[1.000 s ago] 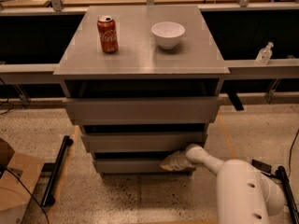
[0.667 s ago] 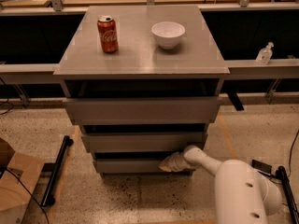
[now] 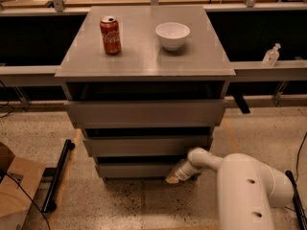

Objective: Close bottom drawer

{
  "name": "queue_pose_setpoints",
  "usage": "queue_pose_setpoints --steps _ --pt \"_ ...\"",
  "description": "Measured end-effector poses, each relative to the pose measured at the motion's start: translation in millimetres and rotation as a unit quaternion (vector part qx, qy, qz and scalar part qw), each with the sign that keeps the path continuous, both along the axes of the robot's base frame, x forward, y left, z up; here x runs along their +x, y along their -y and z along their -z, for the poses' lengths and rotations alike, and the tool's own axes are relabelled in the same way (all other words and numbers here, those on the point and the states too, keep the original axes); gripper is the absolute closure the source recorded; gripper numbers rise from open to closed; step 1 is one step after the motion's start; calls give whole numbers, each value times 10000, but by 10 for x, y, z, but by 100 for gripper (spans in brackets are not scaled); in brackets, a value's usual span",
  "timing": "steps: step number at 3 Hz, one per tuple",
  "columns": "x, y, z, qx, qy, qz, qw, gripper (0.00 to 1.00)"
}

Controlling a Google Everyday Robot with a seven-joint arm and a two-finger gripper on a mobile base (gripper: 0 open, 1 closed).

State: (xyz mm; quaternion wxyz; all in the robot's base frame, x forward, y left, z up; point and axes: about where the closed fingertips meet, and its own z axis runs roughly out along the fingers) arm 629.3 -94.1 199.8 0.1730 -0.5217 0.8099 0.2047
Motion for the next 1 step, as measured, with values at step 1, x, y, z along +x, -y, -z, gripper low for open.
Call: queue_pose_setpoints --steps 1 --pt "-31 -12 26 6 -39 3 10000 81"
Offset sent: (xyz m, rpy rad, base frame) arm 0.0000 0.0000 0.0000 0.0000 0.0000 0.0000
